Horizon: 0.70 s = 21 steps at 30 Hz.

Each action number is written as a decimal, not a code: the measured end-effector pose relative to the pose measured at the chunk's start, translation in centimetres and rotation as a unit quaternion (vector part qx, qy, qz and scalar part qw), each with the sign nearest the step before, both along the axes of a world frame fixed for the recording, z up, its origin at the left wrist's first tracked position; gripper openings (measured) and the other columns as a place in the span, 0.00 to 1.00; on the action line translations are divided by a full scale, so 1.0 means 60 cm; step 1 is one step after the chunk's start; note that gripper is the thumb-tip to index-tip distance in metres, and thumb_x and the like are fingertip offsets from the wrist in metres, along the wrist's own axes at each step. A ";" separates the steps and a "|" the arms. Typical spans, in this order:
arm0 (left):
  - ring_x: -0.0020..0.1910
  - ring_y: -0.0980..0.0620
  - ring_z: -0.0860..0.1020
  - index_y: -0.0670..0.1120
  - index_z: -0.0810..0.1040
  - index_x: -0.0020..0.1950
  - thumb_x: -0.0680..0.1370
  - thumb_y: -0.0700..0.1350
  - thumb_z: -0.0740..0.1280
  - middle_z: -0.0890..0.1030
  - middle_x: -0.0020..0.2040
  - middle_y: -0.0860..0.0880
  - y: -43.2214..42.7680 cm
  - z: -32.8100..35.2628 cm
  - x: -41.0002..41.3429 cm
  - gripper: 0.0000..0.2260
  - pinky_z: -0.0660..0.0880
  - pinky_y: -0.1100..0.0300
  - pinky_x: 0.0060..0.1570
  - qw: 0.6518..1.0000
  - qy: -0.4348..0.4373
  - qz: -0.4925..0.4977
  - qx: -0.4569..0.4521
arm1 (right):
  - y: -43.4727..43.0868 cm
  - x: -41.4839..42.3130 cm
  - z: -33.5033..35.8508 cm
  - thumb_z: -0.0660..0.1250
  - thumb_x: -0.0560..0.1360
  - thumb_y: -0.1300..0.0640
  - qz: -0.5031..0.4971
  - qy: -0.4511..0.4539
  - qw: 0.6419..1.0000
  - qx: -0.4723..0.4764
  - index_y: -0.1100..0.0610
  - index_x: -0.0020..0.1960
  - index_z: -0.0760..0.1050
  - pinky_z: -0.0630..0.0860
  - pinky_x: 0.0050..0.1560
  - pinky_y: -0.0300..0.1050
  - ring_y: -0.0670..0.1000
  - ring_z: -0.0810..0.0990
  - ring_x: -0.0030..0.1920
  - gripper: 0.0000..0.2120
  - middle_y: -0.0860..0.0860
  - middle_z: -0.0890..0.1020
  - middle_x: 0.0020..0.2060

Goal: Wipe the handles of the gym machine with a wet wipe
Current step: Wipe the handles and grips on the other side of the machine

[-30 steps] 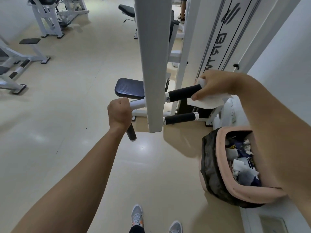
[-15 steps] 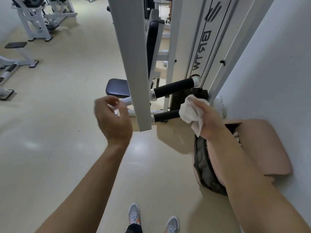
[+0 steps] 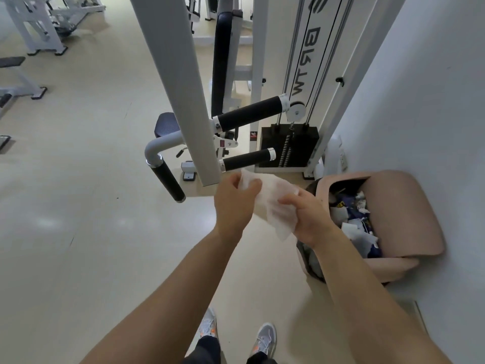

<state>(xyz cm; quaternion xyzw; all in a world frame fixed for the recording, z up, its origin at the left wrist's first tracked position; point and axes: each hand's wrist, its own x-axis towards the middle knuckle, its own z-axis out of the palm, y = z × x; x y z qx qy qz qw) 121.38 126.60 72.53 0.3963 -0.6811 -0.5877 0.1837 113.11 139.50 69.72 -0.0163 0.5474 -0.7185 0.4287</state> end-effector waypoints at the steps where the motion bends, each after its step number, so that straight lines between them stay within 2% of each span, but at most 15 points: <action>1: 0.43 0.44 0.81 0.52 0.76 0.44 0.76 0.46 0.70 0.80 0.42 0.47 -0.007 0.002 -0.011 0.04 0.81 0.49 0.42 0.999 -0.004 0.000 -0.040 | 0.000 0.000 -0.008 0.63 0.77 0.69 -0.011 0.005 1.000 0.029 0.61 0.65 0.76 0.82 0.47 0.51 0.61 0.81 0.54 0.17 0.61 0.81 0.56; 4: 0.41 0.46 0.82 0.49 0.76 0.50 0.78 0.45 0.68 0.79 0.42 0.51 -0.029 0.009 -0.048 0.03 0.84 0.52 0.39 0.994 -0.002 -0.029 -0.108 | -0.016 -0.003 -0.024 0.66 0.76 0.70 -0.043 0.003 0.996 0.074 0.61 0.66 0.75 0.82 0.45 0.49 0.61 0.82 0.56 0.19 0.59 0.81 0.58; 10: 0.49 0.48 0.82 0.51 0.74 0.61 0.82 0.46 0.66 0.79 0.49 0.51 -0.068 0.002 -0.131 0.08 0.82 0.50 0.53 0.959 -0.077 -0.066 -0.266 | -0.076 -0.028 -0.033 0.65 0.77 0.73 -0.091 -0.013 0.994 0.060 0.58 0.67 0.70 0.83 0.49 0.49 0.58 0.82 0.56 0.22 0.56 0.80 0.57; 11: 0.50 0.48 0.82 0.51 0.74 0.62 0.82 0.46 0.64 0.78 0.49 0.51 -0.072 0.003 -0.141 0.09 0.80 0.53 0.55 0.947 -0.097 -0.074 -0.296 | -0.084 -0.033 -0.035 0.65 0.77 0.73 -0.103 -0.017 0.993 0.053 0.58 0.67 0.70 0.83 0.50 0.49 0.58 0.82 0.56 0.21 0.55 0.80 0.57; 13: 0.52 0.48 0.81 0.50 0.74 0.66 0.83 0.44 0.63 0.80 0.52 0.49 -0.078 0.003 -0.153 0.12 0.77 0.58 0.51 0.915 -0.146 -0.082 -0.368 | -0.096 -0.039 -0.040 0.65 0.77 0.72 -0.121 -0.023 0.991 0.042 0.58 0.65 0.71 0.83 0.51 0.49 0.59 0.82 0.57 0.19 0.56 0.81 0.56; 15: 0.53 0.46 0.82 0.50 0.75 0.68 0.82 0.41 0.64 0.82 0.54 0.46 -0.080 -0.002 -0.158 0.14 0.77 0.55 0.47 0.885 -0.176 -0.078 -0.424 | -0.103 -0.041 -0.050 0.65 0.76 0.71 -0.125 -0.027 0.990 0.060 0.60 0.66 0.71 0.84 0.49 0.48 0.58 0.83 0.55 0.20 0.58 0.81 0.57; 18: 0.50 0.44 0.80 0.47 0.75 0.66 0.79 0.37 0.66 0.82 0.51 0.45 -0.079 -0.017 -0.160 0.16 0.77 0.51 0.46 0.857 -0.205 -0.078 -0.467 | -0.111 -0.042 -0.079 0.64 0.75 0.69 -0.128 -0.071 0.979 0.139 0.60 0.69 0.71 0.83 0.45 0.47 0.56 0.83 0.54 0.23 0.59 0.81 0.58; 20: 0.50 0.44 0.80 0.46 0.74 0.65 0.79 0.37 0.66 0.81 0.51 0.44 -0.077 -0.020 -0.161 0.15 0.75 0.51 0.47 0.850 -0.228 -0.088 -0.466 | -0.112 -0.035 -0.089 0.64 0.75 0.64 -0.164 -0.074 0.951 0.251 0.61 0.70 0.69 0.82 0.49 0.50 0.56 0.80 0.55 0.23 0.59 0.79 0.60; 21: 0.51 0.43 0.80 0.46 0.73 0.65 0.79 0.37 0.66 0.80 0.52 0.44 -0.076 -0.019 -0.162 0.16 0.75 0.51 0.48 0.857 -0.229 -0.090 -0.453 | -0.112 -0.032 -0.094 0.64 0.75 0.61 -0.205 -0.048 0.933 0.293 0.62 0.68 0.69 0.81 0.52 0.51 0.55 0.79 0.55 0.22 0.60 0.78 0.60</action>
